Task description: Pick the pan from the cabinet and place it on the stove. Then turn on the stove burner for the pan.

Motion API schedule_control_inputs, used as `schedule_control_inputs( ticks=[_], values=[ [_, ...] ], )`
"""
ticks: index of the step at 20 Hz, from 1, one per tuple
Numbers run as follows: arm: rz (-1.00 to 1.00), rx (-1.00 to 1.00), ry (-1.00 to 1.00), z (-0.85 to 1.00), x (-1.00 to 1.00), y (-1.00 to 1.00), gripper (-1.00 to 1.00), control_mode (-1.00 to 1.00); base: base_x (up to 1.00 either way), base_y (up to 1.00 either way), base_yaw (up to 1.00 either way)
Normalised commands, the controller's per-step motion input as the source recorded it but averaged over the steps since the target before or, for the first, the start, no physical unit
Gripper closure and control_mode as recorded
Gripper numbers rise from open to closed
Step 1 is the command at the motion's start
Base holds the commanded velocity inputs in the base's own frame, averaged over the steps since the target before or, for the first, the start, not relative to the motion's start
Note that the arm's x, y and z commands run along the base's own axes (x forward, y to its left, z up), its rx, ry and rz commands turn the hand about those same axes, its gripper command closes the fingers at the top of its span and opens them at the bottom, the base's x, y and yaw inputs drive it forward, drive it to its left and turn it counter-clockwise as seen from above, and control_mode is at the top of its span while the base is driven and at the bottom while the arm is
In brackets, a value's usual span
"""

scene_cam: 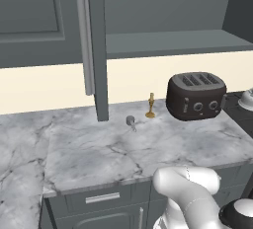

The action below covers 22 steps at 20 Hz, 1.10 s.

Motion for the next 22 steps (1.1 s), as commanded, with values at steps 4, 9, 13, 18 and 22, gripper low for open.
schedule_control_inputs(
  ticks=[4, 9, 13, 18, 22],
  values=[
    [0.00, 0.00, -0.06, -0.33, 0.01, -0.10, -1.00, -1.00, 0.00, 0.00, 0.00],
    [0.00, 0.00, -0.10, -0.30, 0.00, -0.14, -1.00, -1.00, 0.00, 0.00, 0.00],
    [0.00, 0.00, -0.08, -0.15, 0.07, -0.14, -1.00, -1.00, 0.00, 0.00, 0.00],
    [0.00, 0.00, -0.06, -0.14, 0.23, -0.02, -1.00, -1.00, 0.00, 0.00, 0.00],
    [0.00, 0.00, -0.04, -0.16, 0.28, -0.02, -1.00, -1.00, 0.00, 0.00, 0.00]
  ],
)
